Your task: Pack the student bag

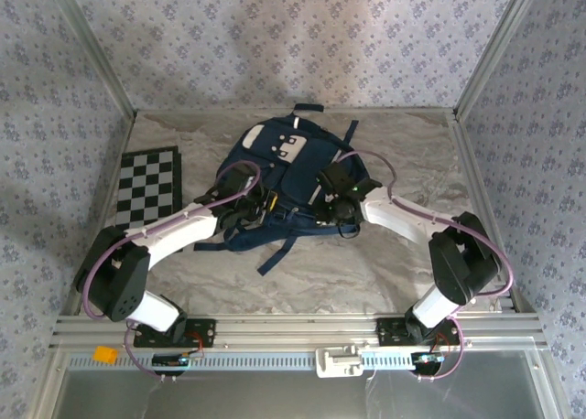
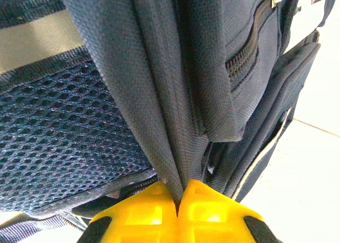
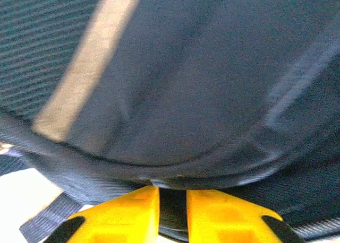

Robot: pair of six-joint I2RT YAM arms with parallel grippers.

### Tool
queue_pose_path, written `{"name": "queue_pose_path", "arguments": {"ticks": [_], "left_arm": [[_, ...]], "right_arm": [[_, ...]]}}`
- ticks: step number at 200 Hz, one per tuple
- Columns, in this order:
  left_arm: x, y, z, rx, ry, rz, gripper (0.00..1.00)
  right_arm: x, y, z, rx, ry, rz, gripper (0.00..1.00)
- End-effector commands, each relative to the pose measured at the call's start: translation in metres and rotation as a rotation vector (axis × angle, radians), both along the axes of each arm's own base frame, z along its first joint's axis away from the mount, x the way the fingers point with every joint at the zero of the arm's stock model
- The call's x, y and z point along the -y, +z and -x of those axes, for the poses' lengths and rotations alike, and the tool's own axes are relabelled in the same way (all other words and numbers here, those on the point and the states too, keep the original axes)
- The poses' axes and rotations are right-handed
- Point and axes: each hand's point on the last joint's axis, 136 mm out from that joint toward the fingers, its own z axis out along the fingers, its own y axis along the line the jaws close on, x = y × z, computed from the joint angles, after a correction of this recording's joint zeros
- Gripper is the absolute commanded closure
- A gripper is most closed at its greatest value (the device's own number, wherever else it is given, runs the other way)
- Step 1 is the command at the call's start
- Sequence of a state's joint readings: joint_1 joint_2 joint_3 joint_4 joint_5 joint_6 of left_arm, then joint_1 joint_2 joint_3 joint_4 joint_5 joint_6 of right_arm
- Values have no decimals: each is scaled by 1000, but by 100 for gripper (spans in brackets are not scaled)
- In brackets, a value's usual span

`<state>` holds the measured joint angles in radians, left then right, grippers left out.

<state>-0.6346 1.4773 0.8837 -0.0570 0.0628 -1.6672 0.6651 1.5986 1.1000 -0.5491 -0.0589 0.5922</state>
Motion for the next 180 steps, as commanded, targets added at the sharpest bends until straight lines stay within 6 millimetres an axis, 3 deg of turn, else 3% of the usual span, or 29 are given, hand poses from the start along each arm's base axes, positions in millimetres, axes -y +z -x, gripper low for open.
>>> {"name": "queue_pose_path", "arguments": {"ticks": [1,22,54,60,80,129,165,180], "left_arm": [[0,23,-5,52,3,17,100],[2,25,-3,53,-1,22,100],[15,32,-1,63,-7,66,100],[17,32,1,61,-13,68,100],[23,35,4,62,-21,84,100],[25,33,8,57,-23,79,100],[22,34,7,59,-12,81,100],[22,34,6,61,-11,82,100]], "right_arm": [[-29,24,-9,75,89,-68,76],[-29,31,-4,73,14,-74,71],[-52,29,6,38,-78,-108,57],[-60,39,0,45,-99,-120,56],[-69,33,-9,23,-160,-128,55],[-50,19,-32,25,-338,-45,57],[-24,11,-16,34,-418,46,62],[-22,13,-11,48,-417,37,62]]}}
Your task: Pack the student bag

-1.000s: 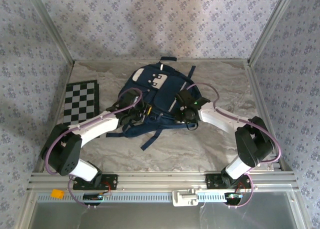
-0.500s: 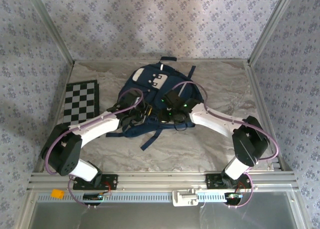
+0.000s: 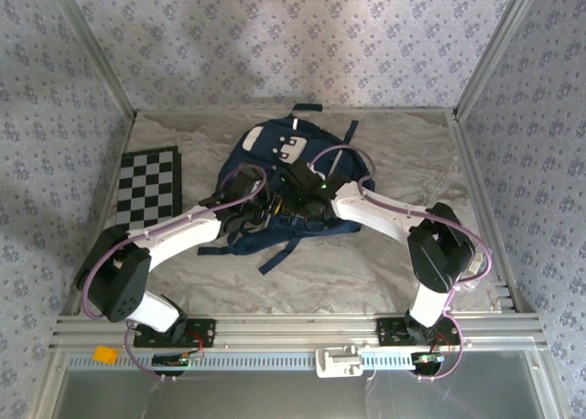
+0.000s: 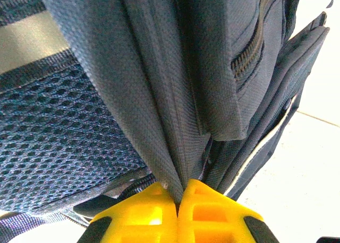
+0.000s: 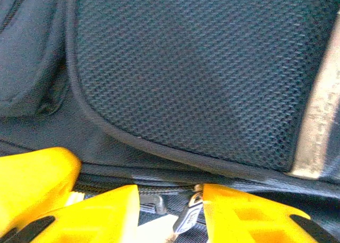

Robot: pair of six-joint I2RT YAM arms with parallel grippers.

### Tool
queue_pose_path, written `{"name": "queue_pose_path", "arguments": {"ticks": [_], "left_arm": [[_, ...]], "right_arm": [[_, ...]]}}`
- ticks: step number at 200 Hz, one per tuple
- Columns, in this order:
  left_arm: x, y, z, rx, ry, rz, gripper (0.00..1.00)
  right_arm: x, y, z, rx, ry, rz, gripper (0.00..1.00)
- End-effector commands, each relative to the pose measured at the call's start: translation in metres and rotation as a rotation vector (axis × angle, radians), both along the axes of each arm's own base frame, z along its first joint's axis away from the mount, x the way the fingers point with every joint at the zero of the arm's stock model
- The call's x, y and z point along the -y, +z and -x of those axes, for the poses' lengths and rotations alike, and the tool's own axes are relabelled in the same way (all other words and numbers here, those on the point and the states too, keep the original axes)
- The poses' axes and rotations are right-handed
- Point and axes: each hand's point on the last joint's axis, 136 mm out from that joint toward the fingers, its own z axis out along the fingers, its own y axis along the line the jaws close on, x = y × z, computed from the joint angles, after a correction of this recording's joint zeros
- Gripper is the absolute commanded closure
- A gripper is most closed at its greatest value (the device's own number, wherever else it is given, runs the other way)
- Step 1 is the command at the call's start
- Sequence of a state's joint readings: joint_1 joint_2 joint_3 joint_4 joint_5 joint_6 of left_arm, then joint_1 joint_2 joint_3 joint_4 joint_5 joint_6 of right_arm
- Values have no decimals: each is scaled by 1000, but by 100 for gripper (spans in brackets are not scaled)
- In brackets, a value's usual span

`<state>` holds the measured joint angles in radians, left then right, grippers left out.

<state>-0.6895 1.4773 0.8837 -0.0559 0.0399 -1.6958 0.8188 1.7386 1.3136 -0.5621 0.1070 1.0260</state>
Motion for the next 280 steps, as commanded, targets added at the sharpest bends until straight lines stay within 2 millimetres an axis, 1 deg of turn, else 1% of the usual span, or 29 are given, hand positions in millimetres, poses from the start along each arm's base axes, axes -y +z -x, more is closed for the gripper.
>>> {"name": "queue_pose_path", "arguments": {"ticks": [1,17,27,43,65,69,79,91,110,122,127,130,138,149,170,177,184,194,212,222,226,234,260,266,270,280], "left_arm": [[7,34,-5,64,8,78,100],[7,34,-6,62,7,75,100],[7,33,-5,59,8,75,100],[8,33,-6,61,11,81,100],[8,35,-6,61,7,81,100],[8,34,-5,60,6,79,100],[8,34,-5,57,6,76,100],[6,34,-4,59,10,74,100],[4,33,-5,59,17,66,100],[2,32,-4,59,17,61,100],[1,32,-5,58,20,60,100],[1,31,-5,56,20,59,100],[0,30,-5,54,21,61,100],[0,31,-5,60,24,63,100],[1,30,-6,60,24,61,100],[0,30,-7,58,24,61,100],[1,29,-6,56,22,62,100],[1,29,-6,54,20,61,100],[-1,27,-5,51,24,54,100],[-2,27,-5,52,28,51,100],[-2,26,-5,52,28,50,100],[-2,25,-5,49,32,48,100],[-2,24,-5,46,36,54,100],[-2,25,-5,48,34,53,100],[-2,25,-5,48,33,51,100],[-3,25,-4,46,33,48,100]], "right_arm": [[40,-9,7,7,-113,120,62],[35,-6,14,-7,-109,101,61],[32,-5,16,-10,-119,95,59],[26,-10,13,-19,-120,83,57],[12,-13,3,-25,-104,50,57],[5,-10,-1,-9,-100,27,57],[2,-14,-2,-18,-106,19,57],[4,-22,0,-43,-117,30,59],[15,-28,2,-46,-126,65,66],[24,-26,5,-30,-123,89,71],[26,-22,4,-12,-119,94,73],[32,-22,9,-20,-115,118,74],[40,-20,14,-14,-110,140,74],[42,-17,17,-7,-87,137,75],[31,-19,18,-10,-20,118,77],[20,-16,14,4,13,94,78],[15,-17,14,2,40,94,79],[8,-12,14,11,78,88,80],[2,-3,18,31,110,92,80],[1,1,20,33,103,82,78],[5,-2,24,13,100,93,76],[4,-2,25,2,90,82,71],[0,-10,27,-27,66,59,65],[-1,-14,29,-48,64,52,65],[-6,-14,26,-40,65,28,65],[-5,-19,22,-47,55,14,67]]}}
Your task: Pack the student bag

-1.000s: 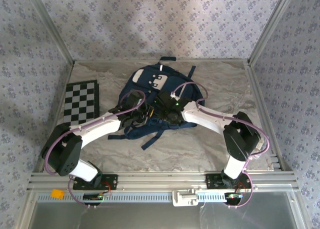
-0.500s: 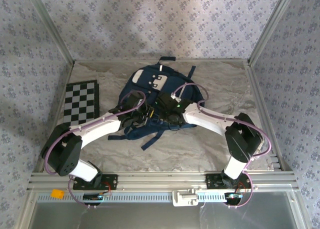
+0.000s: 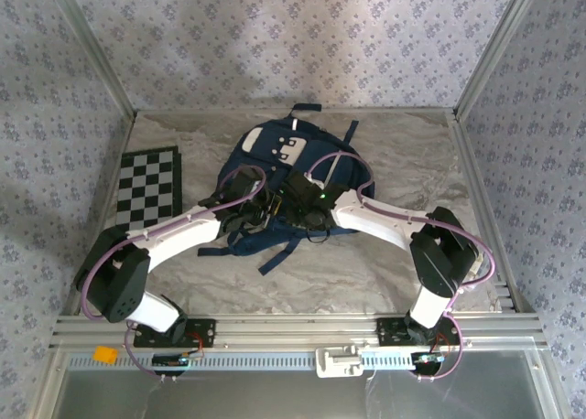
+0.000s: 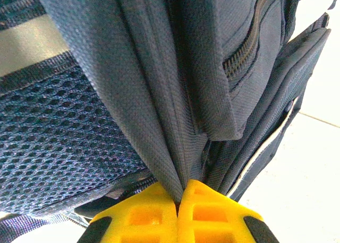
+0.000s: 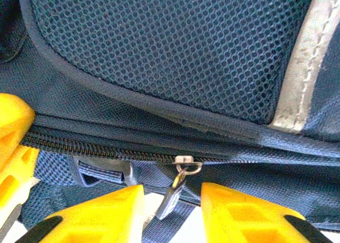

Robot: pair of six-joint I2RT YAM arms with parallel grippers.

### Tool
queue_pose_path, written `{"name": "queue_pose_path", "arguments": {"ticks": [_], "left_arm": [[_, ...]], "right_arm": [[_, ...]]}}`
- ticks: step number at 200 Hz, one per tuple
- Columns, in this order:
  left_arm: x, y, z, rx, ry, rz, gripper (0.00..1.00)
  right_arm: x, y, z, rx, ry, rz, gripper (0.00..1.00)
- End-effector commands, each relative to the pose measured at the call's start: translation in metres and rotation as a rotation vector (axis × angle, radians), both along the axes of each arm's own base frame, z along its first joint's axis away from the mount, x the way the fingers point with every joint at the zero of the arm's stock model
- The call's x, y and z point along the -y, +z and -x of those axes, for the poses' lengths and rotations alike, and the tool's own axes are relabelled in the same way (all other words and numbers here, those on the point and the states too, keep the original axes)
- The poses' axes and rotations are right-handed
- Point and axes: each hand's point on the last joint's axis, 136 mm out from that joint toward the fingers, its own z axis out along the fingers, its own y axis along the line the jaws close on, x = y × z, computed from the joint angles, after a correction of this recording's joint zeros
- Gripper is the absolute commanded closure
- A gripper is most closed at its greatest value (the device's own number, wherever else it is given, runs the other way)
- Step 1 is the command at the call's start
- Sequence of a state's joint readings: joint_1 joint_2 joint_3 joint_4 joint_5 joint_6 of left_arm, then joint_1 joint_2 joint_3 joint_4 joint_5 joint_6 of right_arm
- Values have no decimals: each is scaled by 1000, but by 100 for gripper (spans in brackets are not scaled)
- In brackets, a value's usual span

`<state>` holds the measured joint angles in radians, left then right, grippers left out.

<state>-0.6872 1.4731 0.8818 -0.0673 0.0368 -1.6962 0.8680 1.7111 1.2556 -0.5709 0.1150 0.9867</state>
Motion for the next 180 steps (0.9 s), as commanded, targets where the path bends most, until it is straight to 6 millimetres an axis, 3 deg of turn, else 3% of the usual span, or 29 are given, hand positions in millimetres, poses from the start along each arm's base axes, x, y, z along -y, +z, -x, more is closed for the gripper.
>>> {"name": "queue_pose_path", "arguments": {"ticks": [1,82,142,159,180], "left_arm": [[0,26,-5,53,29,55,100],[1,26,-6,52,24,58,100],[-5,23,-8,54,37,47,100],[-12,22,-10,53,38,26,100],[-33,20,-20,66,54,-25,100]], "right_arm": [[-5,-8,-4,-38,-28,-33,67],[6,-21,-20,-24,-30,35,82],[33,-12,-3,-19,-18,87,100],[38,-4,-2,5,8,89,100],[67,-9,16,-27,21,167,100]]}}
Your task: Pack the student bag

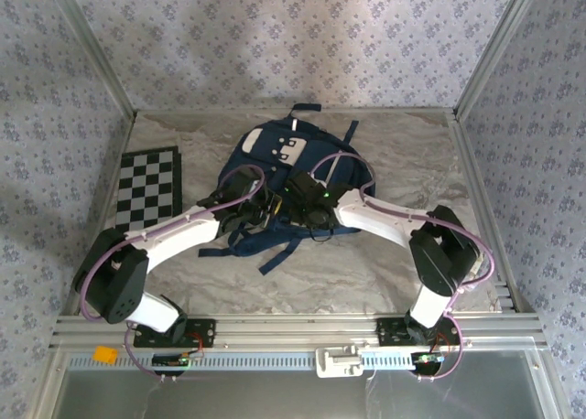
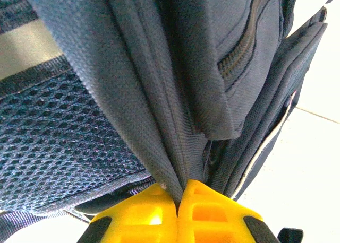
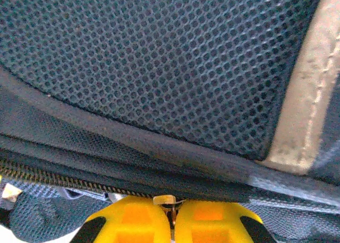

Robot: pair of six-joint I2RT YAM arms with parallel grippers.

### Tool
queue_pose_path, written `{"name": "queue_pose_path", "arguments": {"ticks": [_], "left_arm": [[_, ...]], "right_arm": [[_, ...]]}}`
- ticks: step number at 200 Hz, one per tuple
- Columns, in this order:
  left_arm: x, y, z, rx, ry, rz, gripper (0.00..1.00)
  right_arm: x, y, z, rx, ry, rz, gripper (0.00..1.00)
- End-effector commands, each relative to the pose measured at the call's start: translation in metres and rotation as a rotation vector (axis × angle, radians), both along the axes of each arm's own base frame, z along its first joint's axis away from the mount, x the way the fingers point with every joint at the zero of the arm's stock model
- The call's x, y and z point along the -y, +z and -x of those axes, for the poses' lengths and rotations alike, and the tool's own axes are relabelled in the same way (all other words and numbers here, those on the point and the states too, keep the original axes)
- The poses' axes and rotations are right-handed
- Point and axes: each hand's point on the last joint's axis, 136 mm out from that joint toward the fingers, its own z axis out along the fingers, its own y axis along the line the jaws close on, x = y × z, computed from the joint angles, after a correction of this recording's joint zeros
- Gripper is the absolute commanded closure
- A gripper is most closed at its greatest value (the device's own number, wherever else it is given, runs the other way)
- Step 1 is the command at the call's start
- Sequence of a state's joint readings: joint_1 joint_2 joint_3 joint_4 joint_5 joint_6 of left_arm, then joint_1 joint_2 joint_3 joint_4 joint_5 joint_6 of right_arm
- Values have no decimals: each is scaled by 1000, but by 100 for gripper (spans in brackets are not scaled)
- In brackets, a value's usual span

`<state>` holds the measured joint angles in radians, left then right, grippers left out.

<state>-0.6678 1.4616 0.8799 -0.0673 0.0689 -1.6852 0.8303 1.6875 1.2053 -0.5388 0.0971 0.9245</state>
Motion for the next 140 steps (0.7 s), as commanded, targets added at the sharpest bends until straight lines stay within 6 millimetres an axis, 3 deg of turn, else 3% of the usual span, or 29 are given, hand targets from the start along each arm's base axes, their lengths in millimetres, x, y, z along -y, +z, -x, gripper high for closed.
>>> {"name": "queue_pose_path", "arguments": {"ticks": [1,33,51,61,82,101,118,140], "left_arm": [[-31,16,-19,67,66,-44,100],[-62,10,-46,69,32,-112,100],[-69,11,-71,96,-16,-96,100],[-74,14,-88,130,-50,-108,100],[-71,26,-123,234,-175,-142,100],[-53,34,-138,283,-293,-92,100],[-42,43,-137,317,-347,-37,91],[-53,50,-117,328,-351,-70,67]], "right_arm": [[55,-3,21,-33,-5,160,100],[91,0,38,-17,49,198,100],[113,2,45,-25,68,259,100],[116,3,45,-36,78,235,100],[80,20,38,-2,171,68,100],[26,44,34,73,273,-71,100],[-11,53,31,90,341,-143,100],[-22,48,24,98,339,-136,100]]}}
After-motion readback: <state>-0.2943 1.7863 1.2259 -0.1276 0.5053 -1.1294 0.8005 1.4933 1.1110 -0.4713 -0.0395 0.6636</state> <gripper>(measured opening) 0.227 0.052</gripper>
